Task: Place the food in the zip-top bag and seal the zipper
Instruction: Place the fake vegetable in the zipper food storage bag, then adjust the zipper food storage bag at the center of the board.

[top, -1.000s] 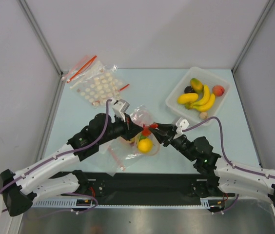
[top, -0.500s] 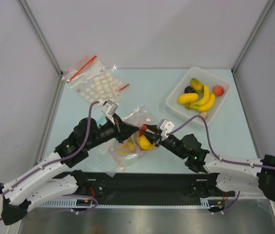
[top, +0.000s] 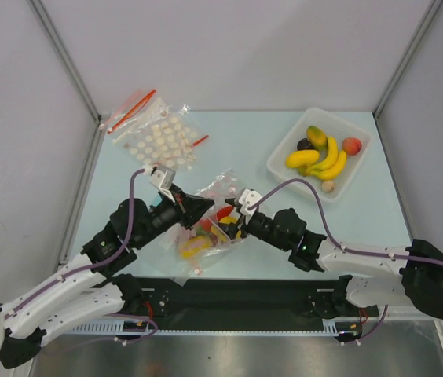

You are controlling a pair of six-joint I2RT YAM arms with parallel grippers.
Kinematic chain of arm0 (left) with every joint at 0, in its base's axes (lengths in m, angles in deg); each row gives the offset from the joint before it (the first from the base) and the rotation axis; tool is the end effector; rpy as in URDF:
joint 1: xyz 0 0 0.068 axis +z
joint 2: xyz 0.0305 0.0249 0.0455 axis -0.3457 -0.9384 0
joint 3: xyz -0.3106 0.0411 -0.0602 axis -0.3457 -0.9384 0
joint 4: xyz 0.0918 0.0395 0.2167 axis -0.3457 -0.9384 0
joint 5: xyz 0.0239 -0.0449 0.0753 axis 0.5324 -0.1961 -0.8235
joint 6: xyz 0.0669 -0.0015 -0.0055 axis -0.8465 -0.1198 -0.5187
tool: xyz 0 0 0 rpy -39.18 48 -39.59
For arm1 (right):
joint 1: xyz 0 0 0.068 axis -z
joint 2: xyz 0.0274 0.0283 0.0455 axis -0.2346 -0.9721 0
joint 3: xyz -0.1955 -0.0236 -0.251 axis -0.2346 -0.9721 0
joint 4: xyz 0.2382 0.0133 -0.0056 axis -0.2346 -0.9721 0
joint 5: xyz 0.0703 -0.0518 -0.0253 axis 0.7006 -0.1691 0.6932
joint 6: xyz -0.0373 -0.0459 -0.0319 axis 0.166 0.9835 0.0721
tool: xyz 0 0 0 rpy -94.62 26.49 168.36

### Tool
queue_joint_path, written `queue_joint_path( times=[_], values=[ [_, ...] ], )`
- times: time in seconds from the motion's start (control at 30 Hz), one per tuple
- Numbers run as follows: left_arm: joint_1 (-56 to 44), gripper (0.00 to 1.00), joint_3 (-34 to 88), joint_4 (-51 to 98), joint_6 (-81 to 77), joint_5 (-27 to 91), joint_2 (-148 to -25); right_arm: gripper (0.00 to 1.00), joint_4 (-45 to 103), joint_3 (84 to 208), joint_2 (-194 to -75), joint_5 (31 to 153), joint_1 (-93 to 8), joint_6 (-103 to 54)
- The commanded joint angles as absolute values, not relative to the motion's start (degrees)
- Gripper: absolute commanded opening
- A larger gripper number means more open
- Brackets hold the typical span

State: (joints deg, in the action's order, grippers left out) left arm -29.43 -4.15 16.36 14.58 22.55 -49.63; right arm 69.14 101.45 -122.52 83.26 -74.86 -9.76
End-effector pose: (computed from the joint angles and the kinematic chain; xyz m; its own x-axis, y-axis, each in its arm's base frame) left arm 0.0795 -0.0915 0.3706 -0.3861 -0.2852 -0.8773 0.6401 0.6020 -0.4774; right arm 0.1191 0.2156 0.3210 0.1327 -0.0367 -0.9905 -0.8586 0.4951 -0.1334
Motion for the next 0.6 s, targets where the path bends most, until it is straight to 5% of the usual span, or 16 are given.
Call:
queue_joint_path(
  times=[0.0,0.4,0.57],
  values=[
    [-29.6,0.0,-2.8,19.4,15.0,19.3,-49.3,0.77,66.7,103.6,-118.5,83.5,-74.8,-11.3],
    [-29.6,0.0,-2.3,18.6,14.5,17.9,-51.8,0.71,47.0,110.4,-107.9,75.3,-72.8,-17.2],
    [-29.6,0.0,-2.4,18.5,14.2,17.3,-51.4,0.61,41.3,112.8,-108.3,74.4,-68.9,-22.7]
  ],
)
